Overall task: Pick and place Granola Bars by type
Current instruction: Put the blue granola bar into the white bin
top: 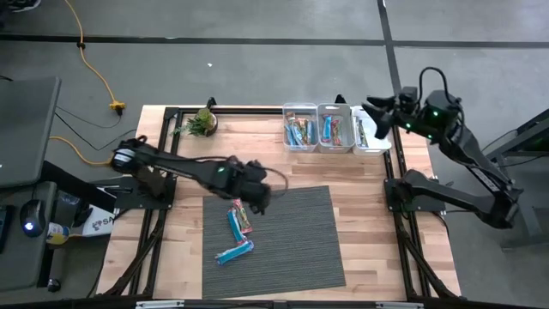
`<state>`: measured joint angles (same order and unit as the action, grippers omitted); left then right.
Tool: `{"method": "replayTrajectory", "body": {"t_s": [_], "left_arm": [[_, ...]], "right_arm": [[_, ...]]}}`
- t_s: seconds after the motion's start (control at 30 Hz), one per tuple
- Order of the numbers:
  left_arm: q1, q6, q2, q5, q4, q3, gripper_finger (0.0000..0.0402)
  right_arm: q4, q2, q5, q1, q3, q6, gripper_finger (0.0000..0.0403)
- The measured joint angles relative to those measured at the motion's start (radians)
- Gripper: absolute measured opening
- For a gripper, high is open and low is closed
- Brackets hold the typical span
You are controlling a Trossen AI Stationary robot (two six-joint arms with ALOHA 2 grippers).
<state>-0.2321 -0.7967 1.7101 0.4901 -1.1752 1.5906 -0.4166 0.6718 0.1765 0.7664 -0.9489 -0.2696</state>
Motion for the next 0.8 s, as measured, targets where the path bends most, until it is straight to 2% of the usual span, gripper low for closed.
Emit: {"method": "replayTrajectory", "body": {"t_s": [0.17, 0.47, 0.63, 0.8], "left_arm": [[-0.145, -0.123, -0.074, -0.013, -0.107, 0.000, 0.0298], [-0.480, -0.493, -0.106, -0.034, -0.226, 0.000, 0.0298], [-0.561, -0.636, -0.105, -0.080, -0.172, -0.043, 0.0298], [-0.581, -0.627, -0.103, -0.207, 0.012, -0.139, 0.0298]], "right_arm": [[-0.047, -0.046, -0.001, -0.054, 0.000, -0.001, 0.0172], [-0.058, -0.081, 0.035, -0.155, 0.000, -0.001, 0.0172], [-0.058, -0.098, 0.106, -0.221, 0.000, -0.002, 0.0175], [-0.058, -0.123, 0.119, -0.287, 0.000, 0.000, 0.0173]]}}
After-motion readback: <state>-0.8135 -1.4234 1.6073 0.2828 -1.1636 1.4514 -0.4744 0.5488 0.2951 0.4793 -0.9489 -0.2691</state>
